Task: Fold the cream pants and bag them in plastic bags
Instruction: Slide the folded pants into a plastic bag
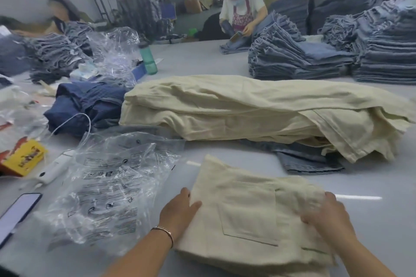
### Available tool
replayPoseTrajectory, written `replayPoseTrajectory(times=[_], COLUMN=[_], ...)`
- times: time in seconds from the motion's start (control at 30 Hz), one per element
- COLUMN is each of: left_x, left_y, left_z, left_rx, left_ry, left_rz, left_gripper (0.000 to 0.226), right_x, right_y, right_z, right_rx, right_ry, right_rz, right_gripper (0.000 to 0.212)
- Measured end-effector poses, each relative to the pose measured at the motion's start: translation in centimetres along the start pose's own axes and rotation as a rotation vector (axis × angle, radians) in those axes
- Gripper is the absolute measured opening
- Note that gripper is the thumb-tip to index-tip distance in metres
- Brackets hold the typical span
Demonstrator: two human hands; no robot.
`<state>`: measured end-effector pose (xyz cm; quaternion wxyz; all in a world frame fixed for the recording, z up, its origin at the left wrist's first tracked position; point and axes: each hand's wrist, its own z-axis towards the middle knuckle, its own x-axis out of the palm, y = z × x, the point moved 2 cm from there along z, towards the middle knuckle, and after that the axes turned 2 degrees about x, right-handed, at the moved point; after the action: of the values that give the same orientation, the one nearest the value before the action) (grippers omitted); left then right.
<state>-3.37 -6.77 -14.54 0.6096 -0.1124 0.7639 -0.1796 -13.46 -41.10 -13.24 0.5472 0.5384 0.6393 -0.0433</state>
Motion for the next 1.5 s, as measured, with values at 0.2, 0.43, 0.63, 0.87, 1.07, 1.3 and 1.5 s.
replayPoseTrajectory(times=[0.2,0.43,0.63,0.87,1.07,1.3,1.5], left_x=[-4.6,-9.7,-6.9,-7.6,-9.3,-12.3,-21.1], left_y=[4.9,15.4,17.9,17.6,13.5,12.6,10.1], left_z=[-2.8,-9.1,-10.9,-9.6,-7.6,-3.7,2.3], left_rx=[0.071,-0.118,0.155,0.287,0.402,0.228,-0.054], left_ry=[-0.211,0.09,0.154,0.016,-0.083,0.032,-0.286], left_rz=[0.193,0.182,0.376,0.264,0.019,0.305,0.004], left_gripper=[0.009,0.011,0.035,0.019,0.014,0.012,0.026], right_x=[4.5,12.5,17.6,21.0,20.7,14.1,7.6], right_y=[6.1,9.7,12.8,15.8,17.5,19.3,17.4], right_z=[-5.3,-12.0,-15.8,-18.8,-18.9,-14.5,-8.0], right_rx=[-0.713,-1.052,-1.083,-0.671,-0.018,-0.177,-0.542], right_ry=[-0.122,0.157,0.295,0.476,0.768,0.343,0.119], right_rz=[-0.552,-0.517,-0.404,-0.283,0.519,0.702,-0.091], right_gripper=[0.087,0.075,0.041,0.014,0.058,0.04,0.084])
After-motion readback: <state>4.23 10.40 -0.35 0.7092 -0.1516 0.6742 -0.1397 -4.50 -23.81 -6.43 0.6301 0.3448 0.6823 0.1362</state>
